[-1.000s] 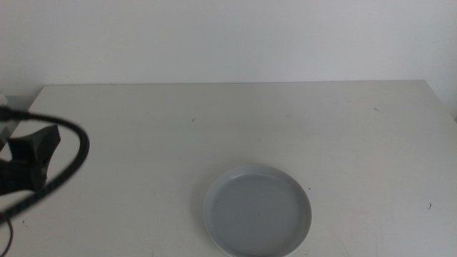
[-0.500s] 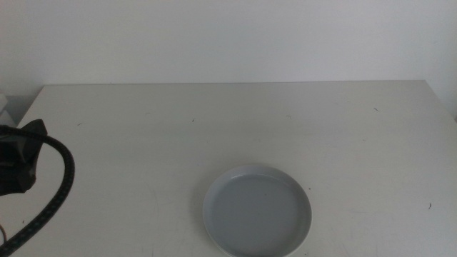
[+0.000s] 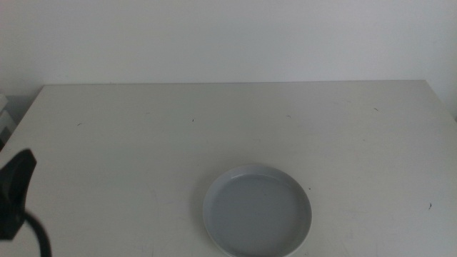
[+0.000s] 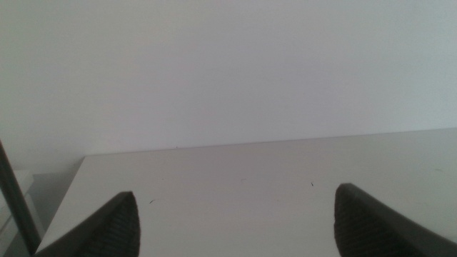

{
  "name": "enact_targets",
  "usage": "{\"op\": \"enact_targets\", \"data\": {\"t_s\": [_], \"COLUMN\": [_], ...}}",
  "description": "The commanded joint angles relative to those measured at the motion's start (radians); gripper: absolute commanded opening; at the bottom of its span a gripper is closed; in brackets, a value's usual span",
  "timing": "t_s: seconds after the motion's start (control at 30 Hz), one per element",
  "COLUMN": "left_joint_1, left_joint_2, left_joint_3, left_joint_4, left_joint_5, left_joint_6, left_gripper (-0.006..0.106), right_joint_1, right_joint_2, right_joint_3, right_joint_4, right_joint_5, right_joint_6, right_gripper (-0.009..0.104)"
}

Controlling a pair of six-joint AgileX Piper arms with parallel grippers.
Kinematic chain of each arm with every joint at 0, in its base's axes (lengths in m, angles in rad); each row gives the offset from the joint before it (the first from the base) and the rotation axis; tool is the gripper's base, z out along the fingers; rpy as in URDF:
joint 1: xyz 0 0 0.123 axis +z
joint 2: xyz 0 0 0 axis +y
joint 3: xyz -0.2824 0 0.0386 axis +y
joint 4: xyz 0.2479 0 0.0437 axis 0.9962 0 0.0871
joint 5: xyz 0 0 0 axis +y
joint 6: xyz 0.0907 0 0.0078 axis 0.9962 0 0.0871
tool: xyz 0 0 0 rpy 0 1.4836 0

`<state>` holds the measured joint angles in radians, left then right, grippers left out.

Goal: Stack the three bowls on top of each other.

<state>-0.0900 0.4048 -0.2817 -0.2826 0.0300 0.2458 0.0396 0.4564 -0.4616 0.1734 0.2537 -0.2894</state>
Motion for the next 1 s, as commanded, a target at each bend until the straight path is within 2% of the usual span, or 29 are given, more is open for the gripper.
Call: {"op": "enact_targets", "data": {"t_s": [0.0,0.23,0.4,0.97], "left_joint_1": [0.001,0.001,0.001,0.003], "left_joint_2": [-0.068,-0.313,-0.384,-0.432], "left_joint_3": [0.023,0.192,0.269,0.307], "left_joint_4": [-0.012,-0.012,-0.014,-0.017], "left_joint_5": [-0.07,-0.07,-0.072,-0.035], "left_joint_6": [-0.004,-0.004,-0.004,-0.004], "left_gripper": [0.105,0.105,0.105,0.105], "right_joint_1": [-0.008,-0.008,-0.008,-0.009], "right_joint_2": [-0.06,-0.324,-0.427,-0.494], "right_joint_3": [0.018,0.28,0.405,0.427], "right_joint_4": [-0.005,0.007,-0.002,-0.008], "right_joint_5": [-0.073,-0.075,-0.065,-0.067], "right_joint_6": [-0.012,-0.012,-0.012,-0.012], "right_gripper": [0.052,0.052,0.052,0.052]}}
